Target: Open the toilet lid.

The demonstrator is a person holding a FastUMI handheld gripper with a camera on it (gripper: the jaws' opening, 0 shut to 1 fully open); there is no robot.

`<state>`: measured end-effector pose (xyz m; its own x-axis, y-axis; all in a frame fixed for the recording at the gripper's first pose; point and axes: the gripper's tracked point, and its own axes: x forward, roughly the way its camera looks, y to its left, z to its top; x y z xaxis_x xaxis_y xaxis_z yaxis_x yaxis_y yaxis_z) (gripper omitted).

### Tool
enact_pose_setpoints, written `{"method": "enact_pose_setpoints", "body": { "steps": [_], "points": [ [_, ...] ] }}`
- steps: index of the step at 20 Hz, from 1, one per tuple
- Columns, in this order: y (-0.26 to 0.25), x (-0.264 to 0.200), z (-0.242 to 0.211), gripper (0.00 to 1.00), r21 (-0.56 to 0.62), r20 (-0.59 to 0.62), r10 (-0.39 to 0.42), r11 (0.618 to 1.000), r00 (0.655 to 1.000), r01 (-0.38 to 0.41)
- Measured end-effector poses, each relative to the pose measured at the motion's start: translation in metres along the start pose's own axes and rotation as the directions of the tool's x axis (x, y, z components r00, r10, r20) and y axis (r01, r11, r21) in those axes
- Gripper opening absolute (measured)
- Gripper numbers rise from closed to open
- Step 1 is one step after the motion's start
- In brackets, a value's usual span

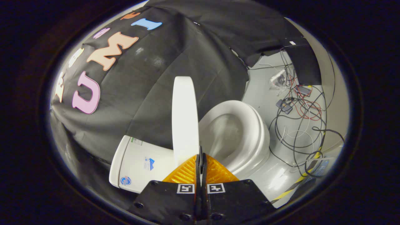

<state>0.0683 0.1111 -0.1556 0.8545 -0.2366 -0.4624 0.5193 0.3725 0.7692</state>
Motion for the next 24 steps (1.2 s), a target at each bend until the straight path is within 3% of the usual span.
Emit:
{"method": "enact_pose_setpoints", "body": {
  "steps": [24],
  "points": [
    [0.077,-0.020,-0.002,0.01,-0.256,0.039,-0.021,0.966,0.999,0.031]
  ]
}}
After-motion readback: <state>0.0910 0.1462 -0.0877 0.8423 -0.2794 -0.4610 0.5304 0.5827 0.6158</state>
